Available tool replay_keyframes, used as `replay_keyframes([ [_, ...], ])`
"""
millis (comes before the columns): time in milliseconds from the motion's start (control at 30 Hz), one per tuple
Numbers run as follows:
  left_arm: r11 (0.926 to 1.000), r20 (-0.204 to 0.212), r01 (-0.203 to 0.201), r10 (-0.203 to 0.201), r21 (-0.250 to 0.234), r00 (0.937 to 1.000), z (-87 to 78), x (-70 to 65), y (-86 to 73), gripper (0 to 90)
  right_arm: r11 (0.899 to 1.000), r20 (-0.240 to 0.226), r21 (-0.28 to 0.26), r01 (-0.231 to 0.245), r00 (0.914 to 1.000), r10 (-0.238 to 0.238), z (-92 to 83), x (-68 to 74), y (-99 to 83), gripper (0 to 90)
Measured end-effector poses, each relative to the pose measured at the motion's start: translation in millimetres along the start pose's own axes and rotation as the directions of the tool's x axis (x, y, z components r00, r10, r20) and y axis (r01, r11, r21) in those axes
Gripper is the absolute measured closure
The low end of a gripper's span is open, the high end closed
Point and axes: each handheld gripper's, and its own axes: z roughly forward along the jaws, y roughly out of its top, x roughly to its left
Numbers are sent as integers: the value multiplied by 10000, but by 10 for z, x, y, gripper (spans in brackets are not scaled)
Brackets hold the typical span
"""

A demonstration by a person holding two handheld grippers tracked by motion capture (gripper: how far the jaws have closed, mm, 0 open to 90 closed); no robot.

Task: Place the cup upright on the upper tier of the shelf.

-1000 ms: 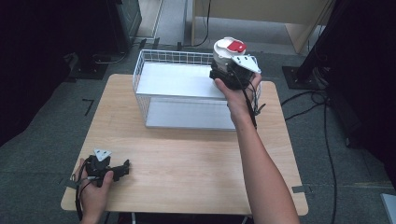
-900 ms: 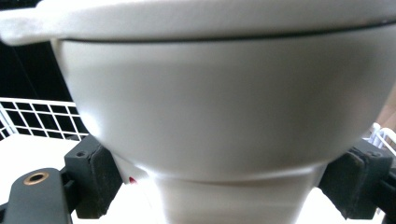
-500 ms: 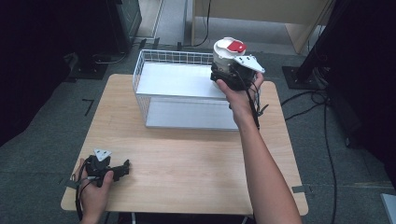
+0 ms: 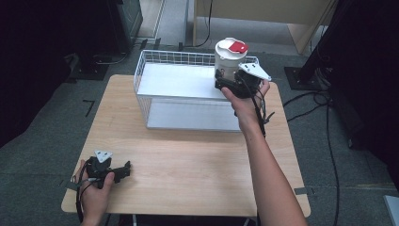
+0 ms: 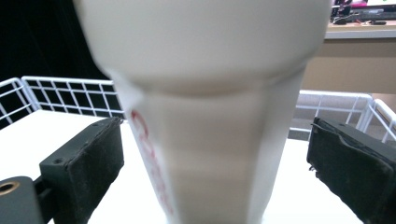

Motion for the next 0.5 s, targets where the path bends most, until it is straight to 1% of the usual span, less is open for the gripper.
replay_keyframes([
  [133,10000,-8,-9,9,4,10000,-1,0,0,0,9999,-98,4,111,9999,-110,-54,2,-40,32],
  [167,10000,-9,-18,18,6,10000,0,1,0,0,9999,-141,-11,103,9998,-103,-100,4,-60,30],
  [200,10000,-9,-18,18,6,10000,0,1,0,0,9999,-141,-11,103,9998,-103,-100,4,-60,30],
  [233,10000,-8,-9,9,-3,10000,0,1,0,0,9999,-218,-42,139,9997,-140,-146,3,-80,25],
  [333,10000,-6,-6,6,-7,10000,0,0,0,0,9998,-324,-76,196,9993,-198,-212,9,-114,20],
  [400,10000,-7,-3,3,-7,10000,0,0,0,0,9998,-341,-70,183,9992,-185,-236,14,-126,19],
  [500,10000,-7,-6,6,-4,10000,0,0,0,0,9999,-387,-63,147,9991,-149,-323,7,-171,12],
])
